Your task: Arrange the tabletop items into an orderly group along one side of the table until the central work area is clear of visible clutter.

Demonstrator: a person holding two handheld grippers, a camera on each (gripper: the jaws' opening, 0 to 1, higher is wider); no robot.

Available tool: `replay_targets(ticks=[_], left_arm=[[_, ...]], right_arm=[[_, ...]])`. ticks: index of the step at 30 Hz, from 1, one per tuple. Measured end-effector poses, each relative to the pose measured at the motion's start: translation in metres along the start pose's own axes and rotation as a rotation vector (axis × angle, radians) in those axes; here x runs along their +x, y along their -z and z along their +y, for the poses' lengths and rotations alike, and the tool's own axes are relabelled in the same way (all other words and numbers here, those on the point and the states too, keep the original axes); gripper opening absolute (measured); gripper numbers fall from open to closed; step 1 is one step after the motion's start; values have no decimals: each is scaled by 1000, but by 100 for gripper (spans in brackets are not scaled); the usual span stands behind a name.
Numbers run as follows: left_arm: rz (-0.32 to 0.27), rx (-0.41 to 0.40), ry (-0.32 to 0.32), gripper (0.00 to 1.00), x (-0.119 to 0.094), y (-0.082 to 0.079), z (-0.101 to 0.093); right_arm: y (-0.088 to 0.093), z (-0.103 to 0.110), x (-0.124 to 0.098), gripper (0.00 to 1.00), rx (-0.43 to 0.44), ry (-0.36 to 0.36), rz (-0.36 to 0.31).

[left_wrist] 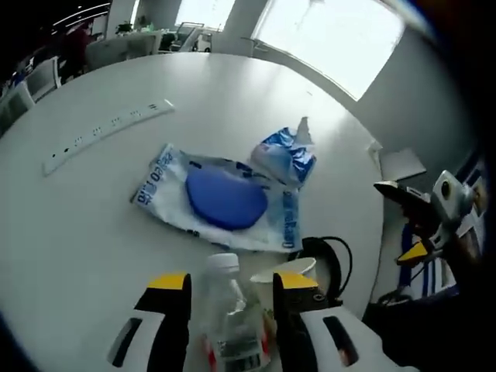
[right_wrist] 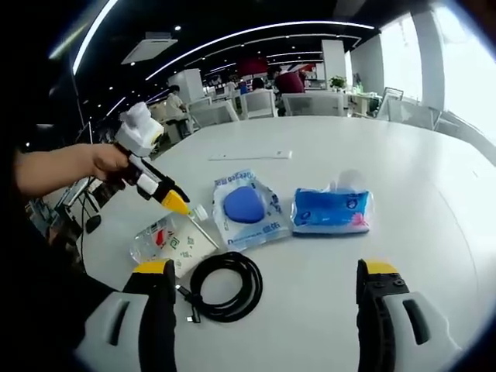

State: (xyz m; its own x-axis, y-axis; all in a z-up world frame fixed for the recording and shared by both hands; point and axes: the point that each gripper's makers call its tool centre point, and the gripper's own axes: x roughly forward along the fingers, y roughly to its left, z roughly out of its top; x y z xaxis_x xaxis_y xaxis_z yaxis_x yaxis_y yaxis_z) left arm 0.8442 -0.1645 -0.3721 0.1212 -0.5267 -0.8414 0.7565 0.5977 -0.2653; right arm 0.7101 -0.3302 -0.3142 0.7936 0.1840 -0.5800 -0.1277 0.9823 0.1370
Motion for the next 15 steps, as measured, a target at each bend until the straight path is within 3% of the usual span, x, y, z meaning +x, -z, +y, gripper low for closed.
replay_targets(ticks=[15], left_arm=[[77, -38, -9, 27, 27, 6, 7]], right_arm=[[11, -4, 0, 90, 9, 4, 23]])
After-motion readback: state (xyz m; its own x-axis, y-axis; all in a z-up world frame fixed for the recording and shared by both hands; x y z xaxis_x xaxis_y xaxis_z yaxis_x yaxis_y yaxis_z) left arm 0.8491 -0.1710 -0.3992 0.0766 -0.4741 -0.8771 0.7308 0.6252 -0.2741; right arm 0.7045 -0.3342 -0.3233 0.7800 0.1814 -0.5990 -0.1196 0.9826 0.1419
